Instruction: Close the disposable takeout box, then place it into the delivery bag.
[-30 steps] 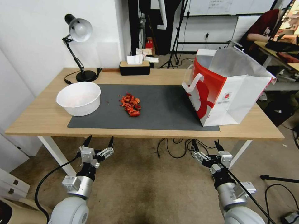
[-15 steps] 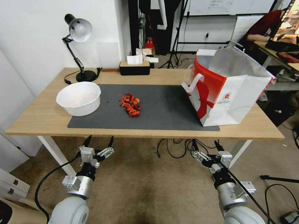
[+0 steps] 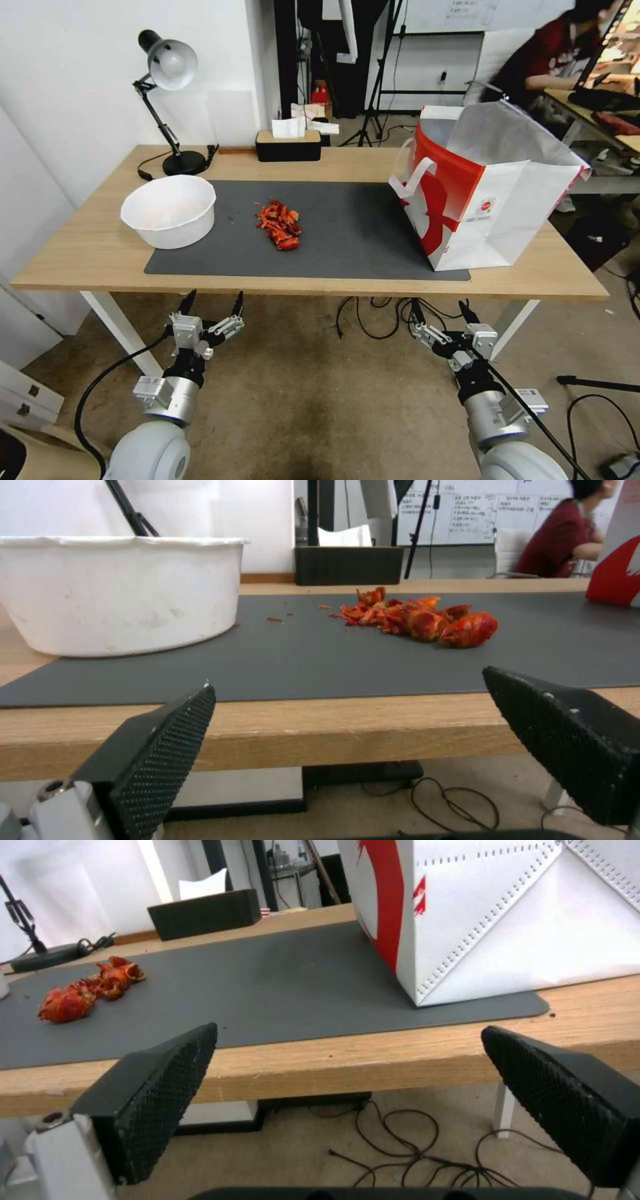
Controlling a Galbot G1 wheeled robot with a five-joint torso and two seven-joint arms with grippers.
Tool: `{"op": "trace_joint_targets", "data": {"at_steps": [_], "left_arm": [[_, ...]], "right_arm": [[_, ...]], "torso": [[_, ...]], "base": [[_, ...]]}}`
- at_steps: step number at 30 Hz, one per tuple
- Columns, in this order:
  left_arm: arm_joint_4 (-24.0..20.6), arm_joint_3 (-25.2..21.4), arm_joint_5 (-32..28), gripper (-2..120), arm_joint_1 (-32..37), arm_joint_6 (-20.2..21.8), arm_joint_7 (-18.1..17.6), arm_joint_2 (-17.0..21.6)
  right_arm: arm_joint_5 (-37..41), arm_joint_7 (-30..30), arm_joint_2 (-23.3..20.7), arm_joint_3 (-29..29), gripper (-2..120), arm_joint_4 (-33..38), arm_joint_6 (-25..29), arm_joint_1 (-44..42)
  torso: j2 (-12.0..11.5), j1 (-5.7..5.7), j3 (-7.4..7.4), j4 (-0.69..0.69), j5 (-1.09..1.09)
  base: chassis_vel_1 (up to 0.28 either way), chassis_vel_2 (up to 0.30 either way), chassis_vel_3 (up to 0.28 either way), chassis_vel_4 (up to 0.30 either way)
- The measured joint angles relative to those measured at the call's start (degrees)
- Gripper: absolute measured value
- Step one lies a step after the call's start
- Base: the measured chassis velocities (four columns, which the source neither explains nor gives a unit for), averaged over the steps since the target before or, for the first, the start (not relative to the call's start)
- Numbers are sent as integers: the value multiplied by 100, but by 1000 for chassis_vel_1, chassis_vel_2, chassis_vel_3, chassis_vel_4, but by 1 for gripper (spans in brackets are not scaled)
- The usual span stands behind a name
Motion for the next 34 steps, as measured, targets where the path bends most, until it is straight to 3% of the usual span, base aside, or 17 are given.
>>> {"op": "trace_joint_targets", "data": {"at_steps": [34], "left_arm": [[0,0,2,100,-1,3,0,0]], "right_arm": [[1,0,0,1,100,0,2,1]], "torso": [[0,0,0,0,0]], "base": [[0,0,0,0]]}}
